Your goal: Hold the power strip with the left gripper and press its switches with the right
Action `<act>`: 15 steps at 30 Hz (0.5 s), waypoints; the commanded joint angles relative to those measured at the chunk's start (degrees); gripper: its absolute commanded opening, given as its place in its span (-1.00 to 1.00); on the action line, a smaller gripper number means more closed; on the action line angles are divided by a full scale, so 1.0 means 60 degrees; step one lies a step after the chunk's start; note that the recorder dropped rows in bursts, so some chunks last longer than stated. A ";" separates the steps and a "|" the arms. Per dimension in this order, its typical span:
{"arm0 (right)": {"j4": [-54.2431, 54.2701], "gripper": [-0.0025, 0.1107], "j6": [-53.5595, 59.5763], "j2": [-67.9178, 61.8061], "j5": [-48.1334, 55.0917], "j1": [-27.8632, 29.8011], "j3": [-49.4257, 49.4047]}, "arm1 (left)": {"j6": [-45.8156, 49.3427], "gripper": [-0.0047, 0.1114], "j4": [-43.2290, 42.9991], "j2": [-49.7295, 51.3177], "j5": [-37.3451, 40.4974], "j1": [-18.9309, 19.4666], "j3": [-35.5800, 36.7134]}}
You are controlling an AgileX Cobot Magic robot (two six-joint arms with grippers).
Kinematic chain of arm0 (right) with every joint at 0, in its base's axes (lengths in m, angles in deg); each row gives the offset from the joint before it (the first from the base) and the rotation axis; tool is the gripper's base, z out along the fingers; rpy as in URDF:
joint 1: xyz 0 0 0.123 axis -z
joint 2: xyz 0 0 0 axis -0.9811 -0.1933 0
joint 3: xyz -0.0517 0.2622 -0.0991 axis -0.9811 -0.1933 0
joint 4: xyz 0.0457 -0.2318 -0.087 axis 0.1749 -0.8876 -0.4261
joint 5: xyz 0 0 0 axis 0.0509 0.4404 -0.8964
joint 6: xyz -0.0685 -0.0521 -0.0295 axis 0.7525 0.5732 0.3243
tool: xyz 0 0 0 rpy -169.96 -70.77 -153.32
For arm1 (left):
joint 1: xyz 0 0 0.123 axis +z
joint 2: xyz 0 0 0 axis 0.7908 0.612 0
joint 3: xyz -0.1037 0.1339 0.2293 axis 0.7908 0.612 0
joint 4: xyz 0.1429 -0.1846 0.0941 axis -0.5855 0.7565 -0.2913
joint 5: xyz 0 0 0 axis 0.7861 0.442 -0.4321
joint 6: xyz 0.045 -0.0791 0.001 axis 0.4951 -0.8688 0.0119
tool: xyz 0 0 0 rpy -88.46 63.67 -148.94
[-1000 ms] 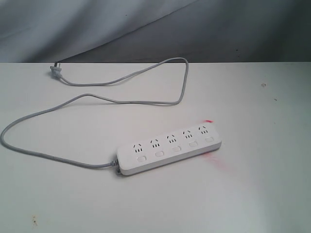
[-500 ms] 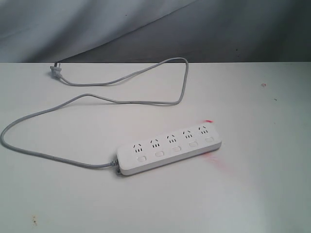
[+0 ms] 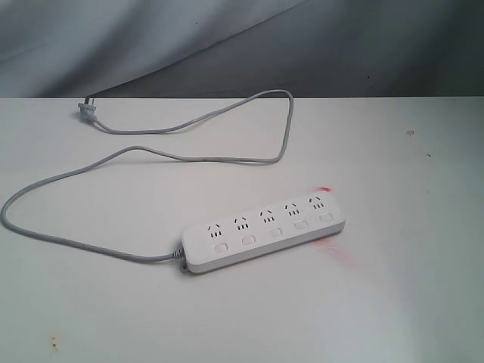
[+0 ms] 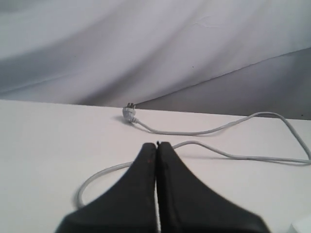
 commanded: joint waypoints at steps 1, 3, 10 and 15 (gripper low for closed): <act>-0.0120 -0.96 -0.0021 0.0051 -0.0050 0.0034 -0.0045 | 0.0721 -0.92 -0.0371 -0.1377 0.1540 0.0599 0.0047; -0.0120 -0.96 -0.0021 0.0051 -0.0050 0.0034 -0.0045 | 0.0721 -0.92 -0.0691 -0.1985 0.2311 0.0980 0.0047; -0.0120 -0.96 -0.0021 0.0051 -0.0050 0.0034 -0.0045 | 0.0721 -0.92 -0.1157 -0.2949 0.3489 0.1611 0.0047; -0.0134 -0.96 -0.0021 0.0051 -0.0050 0.0034 -0.0045 | 0.0704 -0.92 -0.1296 -0.2949 0.3549 0.0984 0.0047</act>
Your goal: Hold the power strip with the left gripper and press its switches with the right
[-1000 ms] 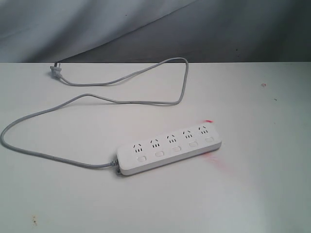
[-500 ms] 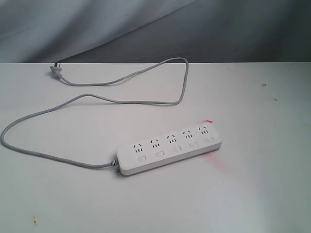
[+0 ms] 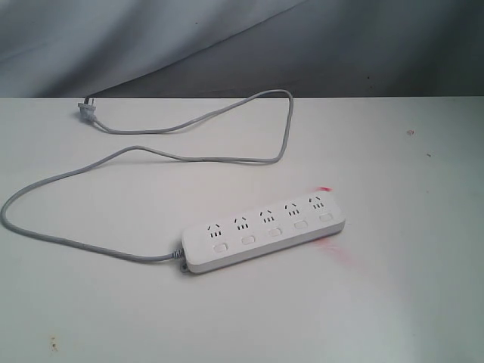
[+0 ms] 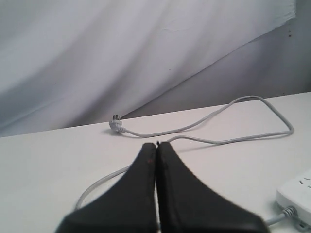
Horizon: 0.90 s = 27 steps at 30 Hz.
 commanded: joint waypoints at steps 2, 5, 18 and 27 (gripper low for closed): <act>-0.0134 -0.96 -0.0015 0.0051 -0.0050 0.0034 -0.0045 | -0.0051 -0.92 0.0269 -0.0045 0.0050 -0.0506 0.0047; -0.0134 -0.96 -0.0015 0.0051 -0.0050 0.0034 -0.0045 | -0.0052 -0.92 0.1088 -0.0045 -0.0031 -0.0506 0.0047; -0.0134 -0.96 -0.0015 0.0051 -0.0050 0.0034 -0.0045 | -0.7963 -0.92 -0.4603 -0.0045 -0.0188 -0.0506 0.0047; -0.0134 -0.96 -0.0015 0.0051 -0.0050 0.0034 -0.0045 | -0.7921 -0.92 -0.4819 -0.0045 -0.0151 -0.0506 0.0047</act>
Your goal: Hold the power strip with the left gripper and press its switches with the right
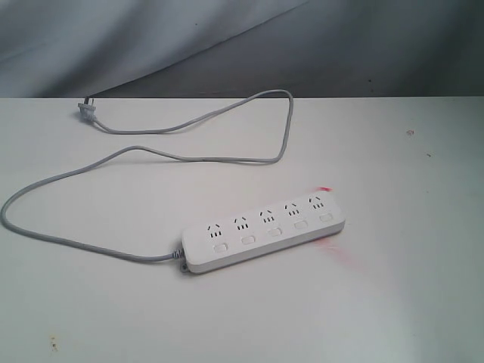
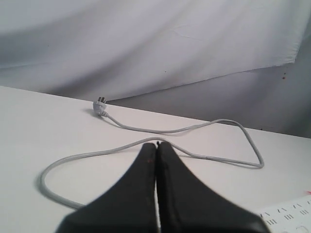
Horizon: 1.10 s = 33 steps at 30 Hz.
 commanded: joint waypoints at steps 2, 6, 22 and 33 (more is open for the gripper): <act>-0.0134 -0.96 -0.0015 0.0051 -0.0031 0.0034 -0.0045 | 0.0108 -0.92 -0.0077 -0.0045 0.0014 -0.0061 0.0047; -0.0149 -0.96 -0.0015 0.0051 -0.0031 0.0034 -0.0045 | 0.0359 -0.92 -0.0077 -0.0045 0.0014 -0.0061 0.0047; -0.0137 -0.96 -0.0015 0.0051 -0.0011 0.0034 -0.0045 | 0.0381 -0.92 -0.0529 -0.0045 -0.0051 -0.0109 0.0047; -0.0137 -0.96 -0.0015 0.0051 -0.0011 0.0034 -0.0045 | 0.0381 -0.92 -0.0663 -0.0045 -0.0051 -0.0227 0.0047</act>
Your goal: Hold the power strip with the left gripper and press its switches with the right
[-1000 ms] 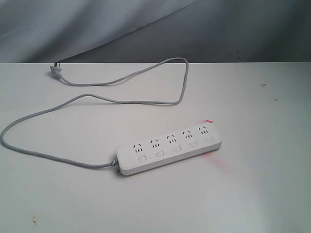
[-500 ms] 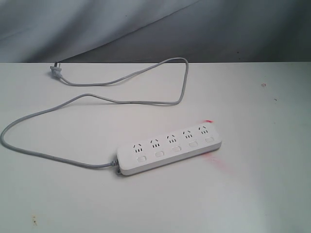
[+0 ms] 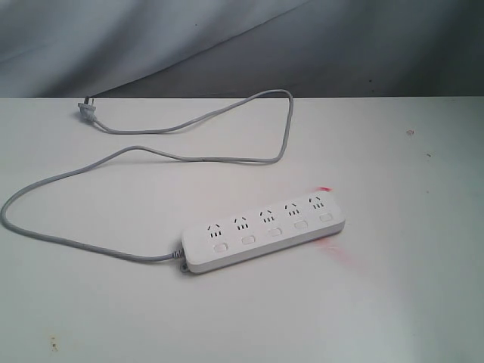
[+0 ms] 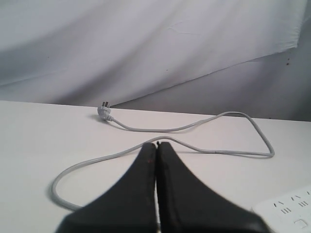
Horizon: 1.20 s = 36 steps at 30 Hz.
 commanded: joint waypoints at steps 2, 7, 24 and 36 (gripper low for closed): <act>-0.0119 -0.96 -0.0015 0.0051 -0.0011 0.0034 -0.0045 | 0.0031 -0.92 -0.0015 -0.0045 -0.0051 -0.0041 0.0047; -0.0119 -0.96 -0.0015 0.0051 -0.0011 0.0034 -0.0045 | 0.0031 -0.92 -0.0015 -0.0045 -0.0051 -0.0041 0.0047; -0.0119 -0.96 0.0004 0.0077 -0.0008 0.0144 -0.0045 | 0.0031 -0.92 -0.0015 -0.0045 -0.0051 -0.0041 0.0047; -0.0372 -0.96 0.1757 0.1449 -0.0429 0.3396 -0.0045 | 0.0031 -0.92 -0.0015 -0.0045 -0.0051 -0.0041 0.0047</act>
